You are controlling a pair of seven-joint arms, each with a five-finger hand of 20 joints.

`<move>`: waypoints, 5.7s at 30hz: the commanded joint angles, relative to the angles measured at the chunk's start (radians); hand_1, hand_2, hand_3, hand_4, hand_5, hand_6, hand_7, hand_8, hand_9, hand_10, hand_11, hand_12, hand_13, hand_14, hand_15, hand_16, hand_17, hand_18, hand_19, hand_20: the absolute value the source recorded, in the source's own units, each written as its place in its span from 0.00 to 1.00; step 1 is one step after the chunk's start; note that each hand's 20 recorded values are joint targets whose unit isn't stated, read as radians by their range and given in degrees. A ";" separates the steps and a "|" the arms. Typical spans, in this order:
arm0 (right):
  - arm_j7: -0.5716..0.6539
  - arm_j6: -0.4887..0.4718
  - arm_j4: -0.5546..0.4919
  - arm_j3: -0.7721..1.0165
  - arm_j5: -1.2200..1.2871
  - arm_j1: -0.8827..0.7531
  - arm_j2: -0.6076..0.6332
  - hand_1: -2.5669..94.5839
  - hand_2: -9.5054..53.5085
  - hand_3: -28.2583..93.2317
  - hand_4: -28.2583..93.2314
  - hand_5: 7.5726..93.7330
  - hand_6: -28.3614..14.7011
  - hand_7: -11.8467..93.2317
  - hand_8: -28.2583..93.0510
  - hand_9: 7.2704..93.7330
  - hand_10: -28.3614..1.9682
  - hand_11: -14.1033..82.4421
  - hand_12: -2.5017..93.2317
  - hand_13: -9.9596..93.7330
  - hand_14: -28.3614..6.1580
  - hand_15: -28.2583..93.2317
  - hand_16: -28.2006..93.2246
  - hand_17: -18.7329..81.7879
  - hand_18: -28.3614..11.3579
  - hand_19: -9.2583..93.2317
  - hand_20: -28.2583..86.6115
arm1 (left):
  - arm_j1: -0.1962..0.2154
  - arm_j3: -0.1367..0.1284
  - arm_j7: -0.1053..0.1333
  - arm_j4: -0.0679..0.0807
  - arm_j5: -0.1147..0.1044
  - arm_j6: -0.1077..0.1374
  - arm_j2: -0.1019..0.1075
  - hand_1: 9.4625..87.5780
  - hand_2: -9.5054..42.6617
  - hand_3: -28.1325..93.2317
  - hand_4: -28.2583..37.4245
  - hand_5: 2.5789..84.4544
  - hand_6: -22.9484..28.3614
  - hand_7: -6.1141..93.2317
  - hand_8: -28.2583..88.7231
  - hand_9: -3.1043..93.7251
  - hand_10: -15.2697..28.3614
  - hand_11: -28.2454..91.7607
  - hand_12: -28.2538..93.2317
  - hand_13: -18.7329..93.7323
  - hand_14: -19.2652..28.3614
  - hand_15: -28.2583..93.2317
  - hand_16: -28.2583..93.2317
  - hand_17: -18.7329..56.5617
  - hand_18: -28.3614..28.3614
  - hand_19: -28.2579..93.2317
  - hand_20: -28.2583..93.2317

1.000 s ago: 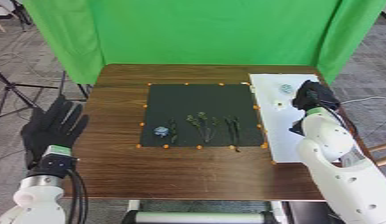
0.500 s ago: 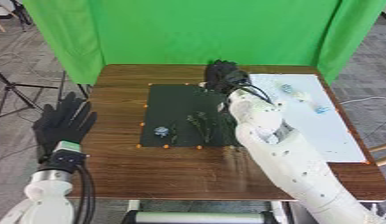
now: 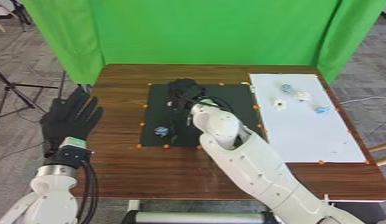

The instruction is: Arrange flowers

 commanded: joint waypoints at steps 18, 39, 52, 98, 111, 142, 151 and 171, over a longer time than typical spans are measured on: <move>0.083 -0.065 -0.015 0.017 0.021 -0.058 -0.052 0.59 0.00 0.85 0.00 0.67 0.65 0.36 0.18 0.74 0.57 0.31 0.25 0.77 0.66 0.66 0.60 0.58 0.20 0.97 0.60 | -0.019 -0.007 -0.053 0.003 -0.003 0.011 -0.010 0.22 0.37 0.85 0.00 0.44 0.54 0.20 0.16 0.33 0.59 0.38 0.30 0.35 0.63 0.48 0.17 0.21 0.70 0.48 0.31; 0.103 -0.158 -0.105 0.025 0.070 -0.049 -0.009 0.52 0.00 0.89 0.00 0.59 0.61 0.32 0.11 0.65 0.50 0.32 0.20 0.73 0.61 0.67 0.57 0.56 0.19 0.96 0.60 | 0.002 -0.022 -0.032 -0.005 -0.023 0.005 -0.019 0.26 0.27 0.85 0.02 0.44 0.54 0.21 0.16 0.33 0.59 0.39 0.30 0.34 0.63 0.48 0.17 0.21 0.69 0.47 0.32; 0.255 -0.144 -0.323 0.246 0.190 -0.116 0.188 0.46 0.00 0.90 0.00 0.51 0.58 0.29 0.13 0.55 0.44 0.29 0.19 0.70 0.51 0.72 0.46 0.54 0.16 0.95 0.60 | 0.059 -0.050 0.003 -0.032 -0.022 -0.001 -0.012 0.26 0.29 0.83 0.02 0.44 0.55 0.20 0.16 0.33 0.60 0.38 0.30 0.34 0.64 0.48 0.17 0.20 0.71 0.48 0.32; 0.587 -0.200 -0.110 0.515 0.305 -0.266 0.478 0.67 0.00 0.80 0.00 0.59 0.60 0.30 0.13 0.64 0.50 0.31 0.18 0.74 0.67 0.63 0.55 0.57 0.24 0.94 0.54 | 0.107 -0.090 0.011 -0.051 -0.014 -0.008 -0.017 0.22 0.37 0.83 0.00 0.44 0.56 0.20 0.16 0.34 0.62 0.38 0.31 0.35 0.68 0.48 0.17 0.19 0.73 0.50 0.31; 0.486 0.030 -0.259 0.472 0.144 -0.313 0.517 0.70 0.00 0.82 0.00 0.77 0.64 0.42 0.26 0.90 0.64 0.25 0.45 0.81 0.68 0.58 0.60 0.58 0.25 0.89 0.58 | 0.105 -0.091 0.011 -0.054 -0.006 -0.015 -0.025 0.22 0.37 0.83 0.00 0.44 0.55 0.19 0.16 0.35 0.62 0.38 0.31 0.35 0.68 0.48 0.17 0.19 0.72 0.50 0.31; 0.105 0.108 -0.146 -0.056 -0.037 -0.052 0.204 0.68 0.00 0.81 0.00 0.75 0.68 0.43 0.24 0.90 0.69 0.24 0.44 0.81 0.68 0.59 0.60 0.57 0.21 0.90 0.61 | 0.048 -0.039 -0.026 -0.027 0.008 -0.008 -0.045 0.22 0.39 0.82 0.00 0.45 0.56 0.19 0.17 0.35 0.62 0.38 0.31 0.35 0.69 0.49 0.17 0.18 0.73 0.51 0.31; 0.121 0.047 -0.163 -0.049 -0.013 -0.067 0.190 0.67 0.00 0.81 0.00 0.74 0.68 0.42 0.23 0.89 0.70 0.23 0.42 0.80 0.69 0.60 0.61 0.57 0.20 0.90 0.62 | 0.049 -0.040 -0.026 -0.030 -0.004 0.001 -0.043 0.22 0.39 0.82 0.00 0.45 0.56 0.19 0.17 0.35 0.62 0.38 0.31 0.35 0.69 0.48 0.17 0.18 0.74 0.51 0.31; 0.144 -0.017 -0.192 -0.035 0.008 -0.084 0.184 0.66 0.00 0.80 0.00 0.70 0.65 0.41 0.22 0.65 0.52 0.29 0.20 0.76 0.70 0.63 0.59 0.56 0.20 0.91 0.61 | 0.053 -0.054 -0.034 -0.031 -0.004 0.009 -0.055 0.22 0.39 0.83 0.00 0.45 0.56 0.19 0.16 0.34 0.62 0.38 0.31 0.35 0.68 0.48 0.17 0.18 0.73 0.51 0.30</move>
